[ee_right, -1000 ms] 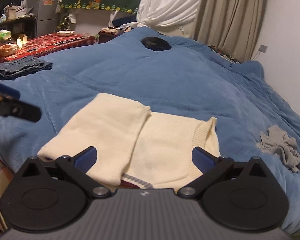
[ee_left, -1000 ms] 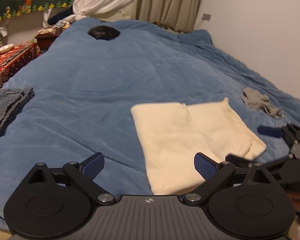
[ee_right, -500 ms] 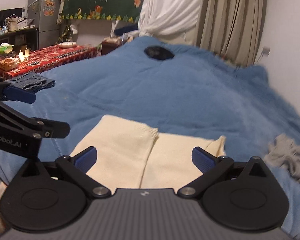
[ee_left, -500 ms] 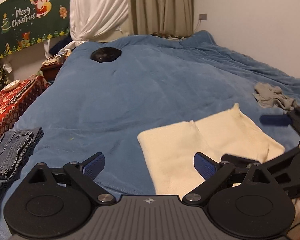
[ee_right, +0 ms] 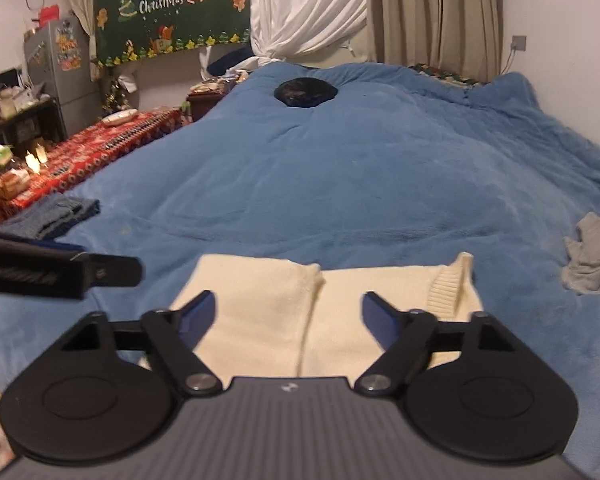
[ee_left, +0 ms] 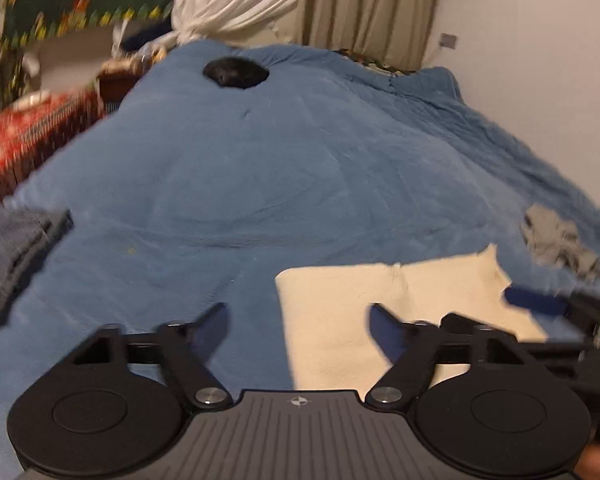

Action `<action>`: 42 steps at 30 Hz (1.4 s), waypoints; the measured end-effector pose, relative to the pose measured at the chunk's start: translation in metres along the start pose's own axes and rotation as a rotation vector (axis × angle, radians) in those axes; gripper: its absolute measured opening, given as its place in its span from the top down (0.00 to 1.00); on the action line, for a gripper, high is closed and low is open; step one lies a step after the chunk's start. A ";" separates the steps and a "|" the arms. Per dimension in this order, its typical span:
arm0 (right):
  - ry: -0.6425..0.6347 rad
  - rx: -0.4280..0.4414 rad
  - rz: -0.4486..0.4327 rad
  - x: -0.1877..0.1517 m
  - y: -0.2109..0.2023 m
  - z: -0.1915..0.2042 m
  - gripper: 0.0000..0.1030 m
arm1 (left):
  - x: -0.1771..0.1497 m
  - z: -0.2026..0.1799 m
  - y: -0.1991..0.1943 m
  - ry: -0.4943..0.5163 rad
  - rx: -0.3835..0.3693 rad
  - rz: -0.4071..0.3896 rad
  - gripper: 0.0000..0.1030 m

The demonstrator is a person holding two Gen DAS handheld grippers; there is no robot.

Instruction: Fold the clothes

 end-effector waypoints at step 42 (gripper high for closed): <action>0.226 0.075 0.116 0.024 0.138 -0.035 1.00 | 0.011 0.025 0.120 -0.380 -0.312 0.174 0.99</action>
Point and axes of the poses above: each gripper's, at about its wrist camera, not at the fingertips, and y roughly the way its jaws point, z to its left, x to its top, the point moved 10 cm from there along y, roughly the way its jaws point, and after that the axes turned 11 degrees about z, right-handed, at the moved point
